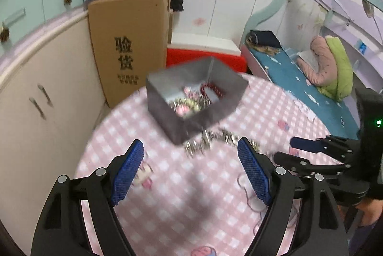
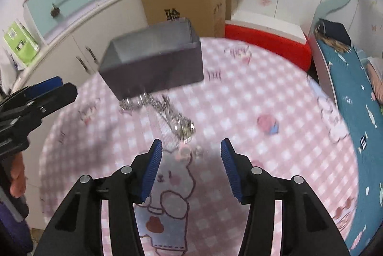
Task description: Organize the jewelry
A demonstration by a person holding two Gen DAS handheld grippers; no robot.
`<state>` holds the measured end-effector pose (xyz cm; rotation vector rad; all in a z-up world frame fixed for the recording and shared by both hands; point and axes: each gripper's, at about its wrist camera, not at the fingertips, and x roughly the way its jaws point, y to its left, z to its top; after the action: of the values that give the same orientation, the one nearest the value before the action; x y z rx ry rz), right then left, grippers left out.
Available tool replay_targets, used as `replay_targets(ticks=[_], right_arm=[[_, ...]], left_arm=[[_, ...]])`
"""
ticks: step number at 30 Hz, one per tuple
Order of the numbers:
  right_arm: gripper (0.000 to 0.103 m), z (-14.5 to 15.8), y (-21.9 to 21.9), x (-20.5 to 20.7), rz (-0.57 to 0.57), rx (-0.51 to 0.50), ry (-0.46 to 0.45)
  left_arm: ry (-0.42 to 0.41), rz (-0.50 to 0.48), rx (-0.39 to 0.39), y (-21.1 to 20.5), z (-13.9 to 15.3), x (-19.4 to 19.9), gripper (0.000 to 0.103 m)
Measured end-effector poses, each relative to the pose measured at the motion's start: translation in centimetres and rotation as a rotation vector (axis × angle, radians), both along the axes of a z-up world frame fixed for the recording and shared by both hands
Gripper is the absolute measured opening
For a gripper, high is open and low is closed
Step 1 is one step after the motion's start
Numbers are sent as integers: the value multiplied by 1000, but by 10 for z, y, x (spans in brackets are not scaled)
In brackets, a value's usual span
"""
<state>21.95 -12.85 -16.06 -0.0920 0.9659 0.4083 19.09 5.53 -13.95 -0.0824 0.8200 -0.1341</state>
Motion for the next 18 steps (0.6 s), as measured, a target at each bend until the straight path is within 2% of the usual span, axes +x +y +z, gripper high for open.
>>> replay_targets(ticks=[4,7,10,13,14,18], right_arm=[[50,-19,6,-3,-12,-42,-17],[50,-30,7,-2,0,-33,-11],[49,-31,8,-5,27,-41,-38],[40,-31,4,-5,32,-34,-51],[33,-31,1,-4,24,-32,-54],[30,-31,-7,1,31,7,-34]], left_arm=[[49,9,-7,-2,-22,-4,78],[78,1,-29,-2,-34,-5,78],[98,3,-45,-3,-41,-4,78],[102,8,-51,-2,-43,-2,78],[105,9,-55,-2,-44,-1,78],[119,12,-63,-1,-48,3,78]])
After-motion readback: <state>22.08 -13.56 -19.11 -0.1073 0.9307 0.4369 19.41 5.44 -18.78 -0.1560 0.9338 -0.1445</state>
